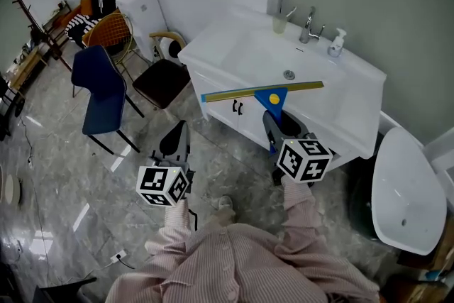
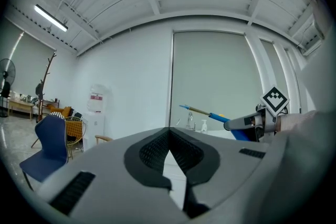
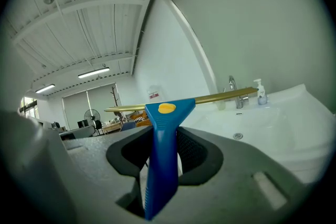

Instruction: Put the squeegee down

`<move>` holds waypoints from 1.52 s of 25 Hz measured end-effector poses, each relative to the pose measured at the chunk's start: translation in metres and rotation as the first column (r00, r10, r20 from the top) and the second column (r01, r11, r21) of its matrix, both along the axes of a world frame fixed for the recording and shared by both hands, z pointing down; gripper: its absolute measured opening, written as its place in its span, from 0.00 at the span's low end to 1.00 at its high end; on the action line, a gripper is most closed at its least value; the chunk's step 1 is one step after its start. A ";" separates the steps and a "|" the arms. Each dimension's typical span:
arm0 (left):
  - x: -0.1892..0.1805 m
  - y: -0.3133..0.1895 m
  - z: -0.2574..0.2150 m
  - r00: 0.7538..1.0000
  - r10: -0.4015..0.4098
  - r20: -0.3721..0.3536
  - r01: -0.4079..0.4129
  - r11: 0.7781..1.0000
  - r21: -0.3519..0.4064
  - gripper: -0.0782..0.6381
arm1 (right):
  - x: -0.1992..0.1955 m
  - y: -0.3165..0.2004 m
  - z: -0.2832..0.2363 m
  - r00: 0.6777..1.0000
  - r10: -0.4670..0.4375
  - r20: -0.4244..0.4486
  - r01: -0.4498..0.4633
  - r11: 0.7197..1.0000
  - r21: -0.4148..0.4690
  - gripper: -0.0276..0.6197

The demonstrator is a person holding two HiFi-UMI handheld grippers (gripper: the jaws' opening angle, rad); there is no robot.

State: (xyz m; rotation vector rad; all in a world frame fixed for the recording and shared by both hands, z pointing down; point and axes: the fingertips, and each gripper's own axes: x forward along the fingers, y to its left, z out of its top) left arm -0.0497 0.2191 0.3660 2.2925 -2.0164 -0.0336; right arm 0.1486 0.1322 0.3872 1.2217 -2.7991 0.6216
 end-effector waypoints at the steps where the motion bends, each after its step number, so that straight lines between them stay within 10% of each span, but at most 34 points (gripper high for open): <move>1: -0.007 -0.009 0.000 1.000 0.005 -0.002 -0.005 1.000 0.000 0.11 | -0.007 -0.008 0.000 1.000 0.004 0.000 -0.004 1.000 0.000 0.25; 38: -0.115 -0.215 0.039 0.993 0.095 -0.068 -0.098 0.994 -0.053 0.11 | -0.135 -0.202 0.044 0.998 0.061 0.014 -0.059 0.993 -0.100 0.25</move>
